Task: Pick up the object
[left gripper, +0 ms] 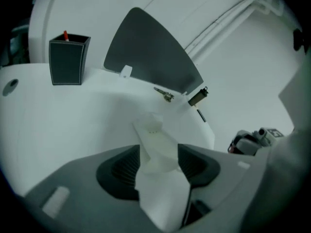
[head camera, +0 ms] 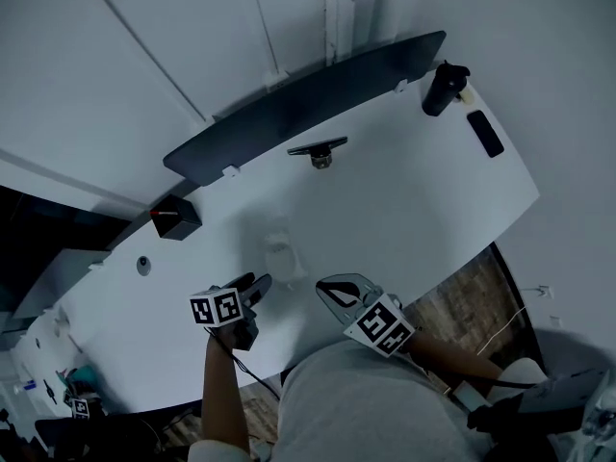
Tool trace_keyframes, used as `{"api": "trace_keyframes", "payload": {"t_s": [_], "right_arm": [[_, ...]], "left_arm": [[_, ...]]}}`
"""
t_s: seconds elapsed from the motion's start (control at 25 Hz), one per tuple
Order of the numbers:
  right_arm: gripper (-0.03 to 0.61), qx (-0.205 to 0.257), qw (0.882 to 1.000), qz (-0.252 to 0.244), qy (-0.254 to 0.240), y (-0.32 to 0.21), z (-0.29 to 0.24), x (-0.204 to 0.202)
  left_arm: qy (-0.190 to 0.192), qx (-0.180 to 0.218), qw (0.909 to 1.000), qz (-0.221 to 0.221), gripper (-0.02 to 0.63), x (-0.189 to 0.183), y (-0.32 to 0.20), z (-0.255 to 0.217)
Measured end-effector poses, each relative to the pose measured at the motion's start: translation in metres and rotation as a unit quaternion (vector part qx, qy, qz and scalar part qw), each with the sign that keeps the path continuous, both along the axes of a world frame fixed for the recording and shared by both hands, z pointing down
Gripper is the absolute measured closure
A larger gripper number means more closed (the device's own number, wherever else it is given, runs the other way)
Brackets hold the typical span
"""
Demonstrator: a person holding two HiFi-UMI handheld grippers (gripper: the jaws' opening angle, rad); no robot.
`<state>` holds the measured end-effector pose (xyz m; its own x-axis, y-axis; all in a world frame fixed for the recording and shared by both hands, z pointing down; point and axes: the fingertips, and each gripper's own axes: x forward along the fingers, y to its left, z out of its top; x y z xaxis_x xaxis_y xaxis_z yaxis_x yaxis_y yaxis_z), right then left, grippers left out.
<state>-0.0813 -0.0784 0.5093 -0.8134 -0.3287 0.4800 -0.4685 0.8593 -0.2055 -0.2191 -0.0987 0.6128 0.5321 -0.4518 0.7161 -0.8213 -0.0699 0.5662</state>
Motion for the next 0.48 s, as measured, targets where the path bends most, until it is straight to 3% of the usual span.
{"api": "trace_keyframes", "payload": {"t_s": [0.16,0.48], "right_arm": [[0.577,-0.003,1.0,0.02,-0.001,-0.01,0.001,0.011],[0.577,-0.011,0.998,0.054,-0.002,-0.026,0.008,0.027]], "left_arm": [[0.071,-0.065,0.9954,0.001,0.373,0.008,-0.014,0.017],[0.112,-0.156,0.9796,0.059,0.38,0.022,-0.023,0.045]]}}
